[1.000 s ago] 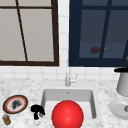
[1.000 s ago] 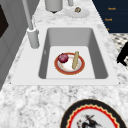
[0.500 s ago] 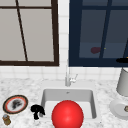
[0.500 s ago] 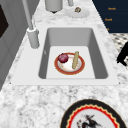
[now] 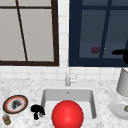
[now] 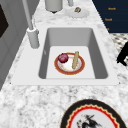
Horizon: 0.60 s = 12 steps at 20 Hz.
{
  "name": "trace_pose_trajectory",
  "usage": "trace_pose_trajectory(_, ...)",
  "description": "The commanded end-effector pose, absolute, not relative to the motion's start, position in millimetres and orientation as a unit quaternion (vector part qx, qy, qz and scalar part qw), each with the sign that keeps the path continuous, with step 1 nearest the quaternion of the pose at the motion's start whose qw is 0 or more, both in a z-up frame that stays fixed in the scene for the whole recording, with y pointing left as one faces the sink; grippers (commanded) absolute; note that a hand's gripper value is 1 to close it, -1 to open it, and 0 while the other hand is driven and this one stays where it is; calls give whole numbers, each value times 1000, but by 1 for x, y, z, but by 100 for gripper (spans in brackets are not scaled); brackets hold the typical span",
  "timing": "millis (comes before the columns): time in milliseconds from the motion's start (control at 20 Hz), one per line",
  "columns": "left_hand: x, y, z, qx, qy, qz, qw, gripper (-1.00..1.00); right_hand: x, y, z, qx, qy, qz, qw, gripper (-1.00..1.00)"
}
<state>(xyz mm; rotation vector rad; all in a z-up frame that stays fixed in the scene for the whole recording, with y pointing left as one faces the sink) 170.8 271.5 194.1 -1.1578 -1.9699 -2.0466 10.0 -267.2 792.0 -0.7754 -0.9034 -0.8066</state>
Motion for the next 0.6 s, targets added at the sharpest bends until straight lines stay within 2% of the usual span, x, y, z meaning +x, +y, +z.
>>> trace_pose_trajectory(0, 171, 272, 194, -377, -642, -667, 37, 0, 33, -272, 792, -339, -424, -347, 765, -100)
trace_pose_trajectory(550, 171, 272, 194, -377, -642, -667, 37, 0, 83, -307, 792, -319, -411, -306, 797, -100)
